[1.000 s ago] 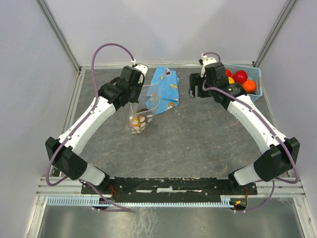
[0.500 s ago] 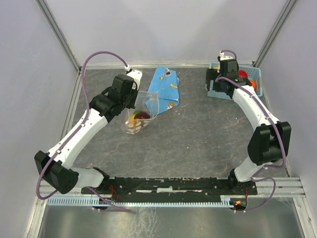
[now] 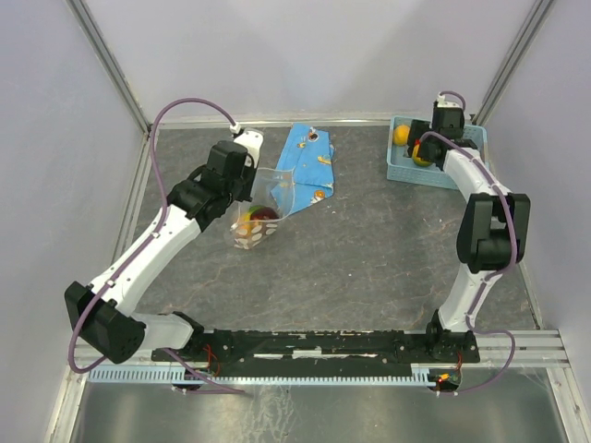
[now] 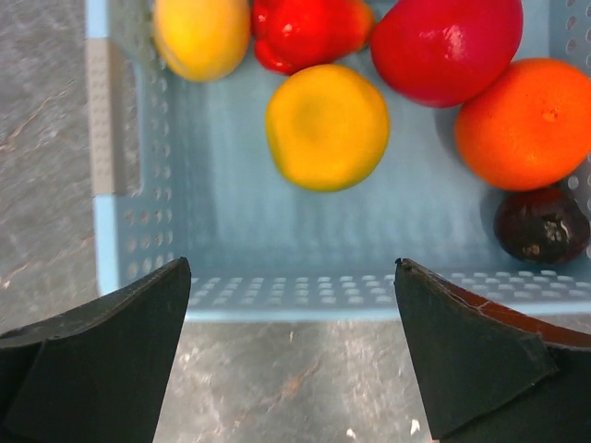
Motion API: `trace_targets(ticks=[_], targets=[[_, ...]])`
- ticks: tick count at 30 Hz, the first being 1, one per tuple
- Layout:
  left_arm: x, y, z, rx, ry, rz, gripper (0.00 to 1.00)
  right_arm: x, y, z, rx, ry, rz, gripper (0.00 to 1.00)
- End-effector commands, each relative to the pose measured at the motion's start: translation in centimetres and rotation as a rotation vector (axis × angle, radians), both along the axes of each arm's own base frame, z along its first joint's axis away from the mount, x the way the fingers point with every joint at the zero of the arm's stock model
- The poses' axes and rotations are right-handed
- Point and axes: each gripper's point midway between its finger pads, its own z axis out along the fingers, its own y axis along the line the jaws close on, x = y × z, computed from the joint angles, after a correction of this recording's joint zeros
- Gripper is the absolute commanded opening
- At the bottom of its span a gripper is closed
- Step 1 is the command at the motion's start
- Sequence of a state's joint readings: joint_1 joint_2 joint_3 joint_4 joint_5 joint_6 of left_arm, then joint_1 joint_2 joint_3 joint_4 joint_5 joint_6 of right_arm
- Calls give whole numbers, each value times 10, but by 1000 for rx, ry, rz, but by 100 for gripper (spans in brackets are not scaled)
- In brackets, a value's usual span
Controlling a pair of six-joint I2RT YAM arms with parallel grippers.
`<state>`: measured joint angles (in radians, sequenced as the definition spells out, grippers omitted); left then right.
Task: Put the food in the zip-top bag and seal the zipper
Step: Pick up the fake fruit from the bin.
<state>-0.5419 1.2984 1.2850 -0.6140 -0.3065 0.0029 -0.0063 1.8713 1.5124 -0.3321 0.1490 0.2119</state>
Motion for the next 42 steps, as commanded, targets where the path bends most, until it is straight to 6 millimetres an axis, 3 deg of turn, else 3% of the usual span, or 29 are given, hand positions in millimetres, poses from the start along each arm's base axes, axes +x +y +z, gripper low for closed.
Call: trace_targets(ticks=[1,11,23,34,38,42], targets=[[8,2,22,-41,-84,9,3,40,-15,15,0,-120,-43,99],[14,12,22,-63,-105,48,3,81,-29,-28,-24,-85,-85,99],[16,21,27,-90,-145,71,3,102,-44,-58,-39,-54,-145,99],[18,18,20,-92,-120,66,3,100,-31,-79,20,-1,-86,100],[18,18,21,-95,-122,66,3,97,-33,-81,23,11,-88,93],[17,16,20,-102,-117,53,3,93,-32,-69,26,-3,-73,83]])
